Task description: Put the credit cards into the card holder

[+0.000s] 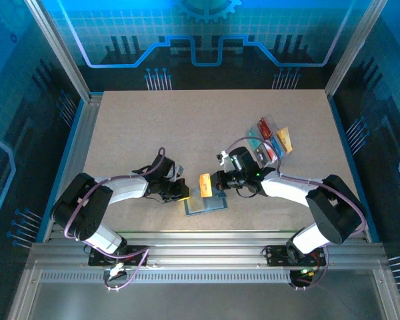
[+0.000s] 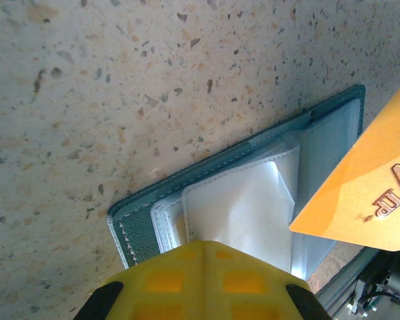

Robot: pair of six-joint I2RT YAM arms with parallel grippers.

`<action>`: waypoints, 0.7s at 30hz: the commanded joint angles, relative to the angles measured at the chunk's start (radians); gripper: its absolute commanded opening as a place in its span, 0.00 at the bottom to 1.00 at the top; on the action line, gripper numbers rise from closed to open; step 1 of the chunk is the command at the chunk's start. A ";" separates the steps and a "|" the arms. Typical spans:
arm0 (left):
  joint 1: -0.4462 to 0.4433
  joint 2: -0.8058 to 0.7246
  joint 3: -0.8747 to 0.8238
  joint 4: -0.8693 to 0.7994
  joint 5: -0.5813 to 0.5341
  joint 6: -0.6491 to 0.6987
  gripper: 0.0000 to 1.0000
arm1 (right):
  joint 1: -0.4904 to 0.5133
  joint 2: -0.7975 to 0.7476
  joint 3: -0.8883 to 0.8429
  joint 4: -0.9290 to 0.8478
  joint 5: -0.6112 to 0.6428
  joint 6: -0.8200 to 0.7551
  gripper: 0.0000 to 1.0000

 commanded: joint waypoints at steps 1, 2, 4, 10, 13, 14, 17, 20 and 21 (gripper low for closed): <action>0.007 0.021 -0.037 -0.070 -0.048 0.020 0.00 | 0.004 -0.018 0.019 -0.022 -0.001 -0.014 0.00; 0.006 0.020 -0.038 -0.070 -0.048 0.018 0.00 | 0.005 -0.017 0.015 -0.022 0.000 -0.012 0.00; 0.006 0.020 -0.039 -0.070 -0.047 0.018 0.00 | 0.005 -0.020 0.008 -0.022 0.001 -0.010 0.00; 0.006 0.019 -0.038 -0.073 -0.048 0.021 0.00 | 0.007 -0.031 -0.008 -0.022 0.005 -0.005 0.00; 0.006 0.020 -0.039 -0.072 -0.048 0.020 0.00 | 0.008 -0.030 -0.010 -0.021 0.003 -0.004 0.00; 0.006 0.020 -0.039 -0.072 -0.050 0.019 0.00 | 0.009 -0.030 -0.010 -0.022 0.004 -0.004 0.00; 0.006 0.020 -0.040 -0.072 -0.048 0.019 0.00 | 0.010 -0.031 -0.014 -0.022 0.008 -0.003 0.00; 0.006 0.019 -0.039 -0.073 -0.047 0.017 0.00 | 0.010 -0.030 -0.014 -0.019 0.002 -0.004 0.00; 0.006 0.019 -0.037 -0.073 -0.047 0.020 0.00 | 0.012 -0.027 -0.014 -0.019 0.002 -0.003 0.00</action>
